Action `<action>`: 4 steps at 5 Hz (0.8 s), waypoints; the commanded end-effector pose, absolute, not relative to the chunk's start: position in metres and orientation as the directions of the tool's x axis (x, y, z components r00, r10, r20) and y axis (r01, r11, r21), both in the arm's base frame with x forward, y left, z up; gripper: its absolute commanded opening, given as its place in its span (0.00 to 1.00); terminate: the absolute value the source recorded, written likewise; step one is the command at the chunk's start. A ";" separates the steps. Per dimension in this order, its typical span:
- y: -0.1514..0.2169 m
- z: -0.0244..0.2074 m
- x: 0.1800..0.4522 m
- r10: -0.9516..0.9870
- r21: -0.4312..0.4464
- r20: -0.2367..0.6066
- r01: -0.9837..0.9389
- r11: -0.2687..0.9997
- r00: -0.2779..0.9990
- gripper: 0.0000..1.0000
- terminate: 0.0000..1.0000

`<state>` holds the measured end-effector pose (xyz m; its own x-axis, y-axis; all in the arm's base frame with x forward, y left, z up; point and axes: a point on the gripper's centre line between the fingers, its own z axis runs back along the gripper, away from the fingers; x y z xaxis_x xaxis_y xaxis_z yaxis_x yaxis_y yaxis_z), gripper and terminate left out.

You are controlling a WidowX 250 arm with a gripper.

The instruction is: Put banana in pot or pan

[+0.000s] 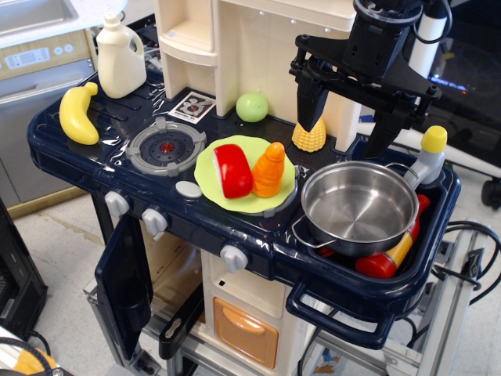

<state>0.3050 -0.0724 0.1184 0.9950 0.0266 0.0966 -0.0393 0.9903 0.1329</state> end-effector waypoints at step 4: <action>0.038 0.157 0.285 0.195 0.241 -0.011 -0.187 0.952 0.981 1.00 0.00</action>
